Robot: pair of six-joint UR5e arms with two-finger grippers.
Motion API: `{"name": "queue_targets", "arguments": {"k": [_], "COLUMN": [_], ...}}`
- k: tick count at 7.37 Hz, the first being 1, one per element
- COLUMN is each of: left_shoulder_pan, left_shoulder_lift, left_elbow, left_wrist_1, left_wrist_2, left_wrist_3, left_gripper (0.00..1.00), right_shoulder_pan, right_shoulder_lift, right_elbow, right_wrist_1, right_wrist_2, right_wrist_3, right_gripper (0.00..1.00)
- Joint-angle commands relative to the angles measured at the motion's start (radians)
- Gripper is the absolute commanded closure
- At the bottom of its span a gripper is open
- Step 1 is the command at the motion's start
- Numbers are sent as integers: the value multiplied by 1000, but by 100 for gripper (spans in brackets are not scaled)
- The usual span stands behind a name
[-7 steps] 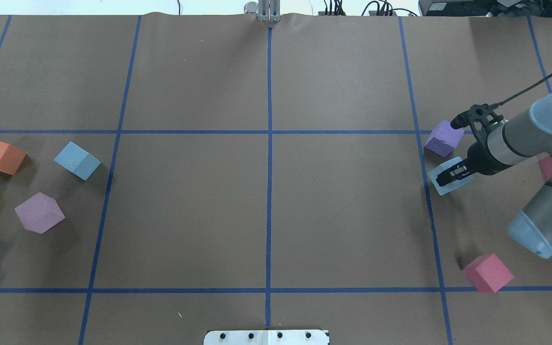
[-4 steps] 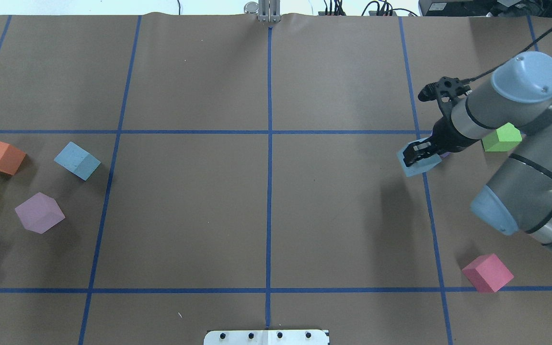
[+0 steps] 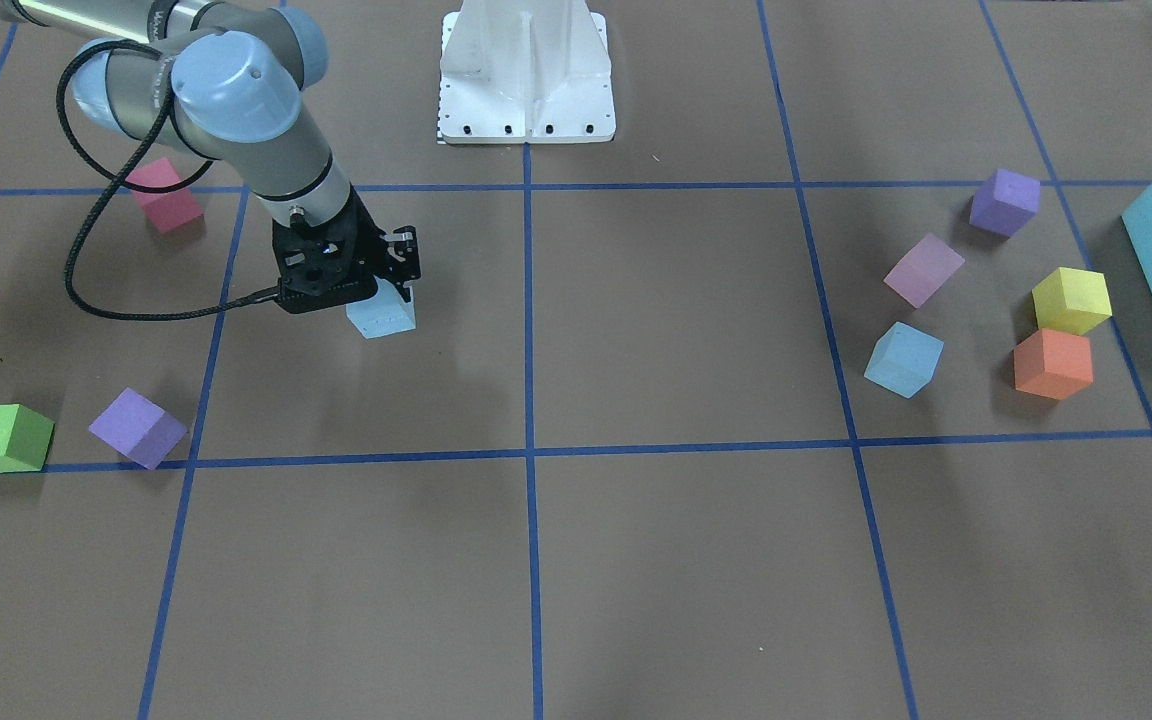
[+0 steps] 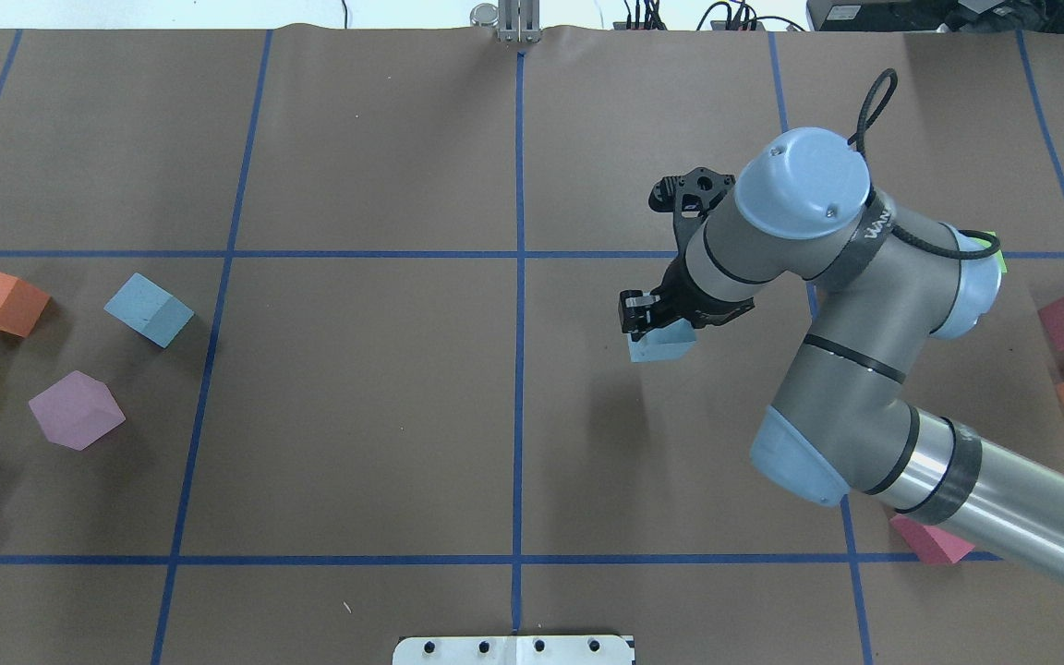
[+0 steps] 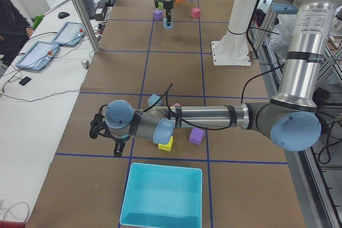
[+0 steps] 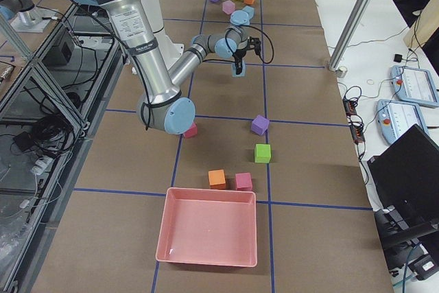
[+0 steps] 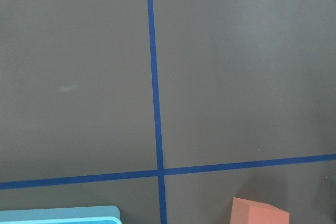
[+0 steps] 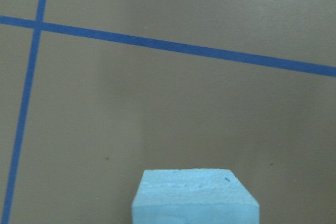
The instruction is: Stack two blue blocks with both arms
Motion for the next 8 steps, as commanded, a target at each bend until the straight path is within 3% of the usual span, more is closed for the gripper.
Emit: {"name": "queue_targets", "arguments": {"k": [1, 3, 4, 8], "left_shoulder_pan": [1, 1, 1, -1], "left_shoulder_lift": [-1, 0, 0, 0], "left_elbow": [0, 1, 1, 0], "left_wrist_1": [0, 0, 2, 0], "left_wrist_2": [1, 1, 0, 1], "left_wrist_3": [-1, -1, -1, -1], "left_gripper": [2, 2, 2, 2], "right_shoulder_pan": [-67, -115, -121, -133], "right_shoulder_lift": [69, 158, 216, 300], "right_elbow": [-10, -95, -170, -316], "right_wrist_1": [-61, -90, -87, -25], "right_wrist_2": [-80, -151, -163, -172], "right_wrist_3": [82, 128, 148, 180], "right_gripper": [70, 70, 70, 70]}}
